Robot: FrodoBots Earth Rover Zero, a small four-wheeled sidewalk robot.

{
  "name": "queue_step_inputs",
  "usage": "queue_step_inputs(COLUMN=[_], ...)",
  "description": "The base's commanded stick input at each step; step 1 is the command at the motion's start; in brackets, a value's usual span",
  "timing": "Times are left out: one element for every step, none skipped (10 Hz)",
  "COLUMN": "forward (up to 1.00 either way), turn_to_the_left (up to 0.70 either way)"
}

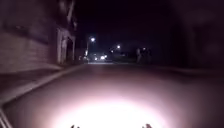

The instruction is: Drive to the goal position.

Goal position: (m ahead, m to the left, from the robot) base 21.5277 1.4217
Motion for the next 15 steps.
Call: queue_step_inputs(forward=[0.5, 0.5, 0.5, 0.5, 0.5, 0.5, 0.5, 0.5, 0.5, 0.5, 0.5, 0.5, 0.5, 0.5, 0.5], turn_to_the_left=[0.0, 0.0, 0.0, 0.0, 0.0, 0.0, 0.0, 0.0, 0.0, 0.0, 0.0, 0.0, 0.0, 0.0, 0.0])
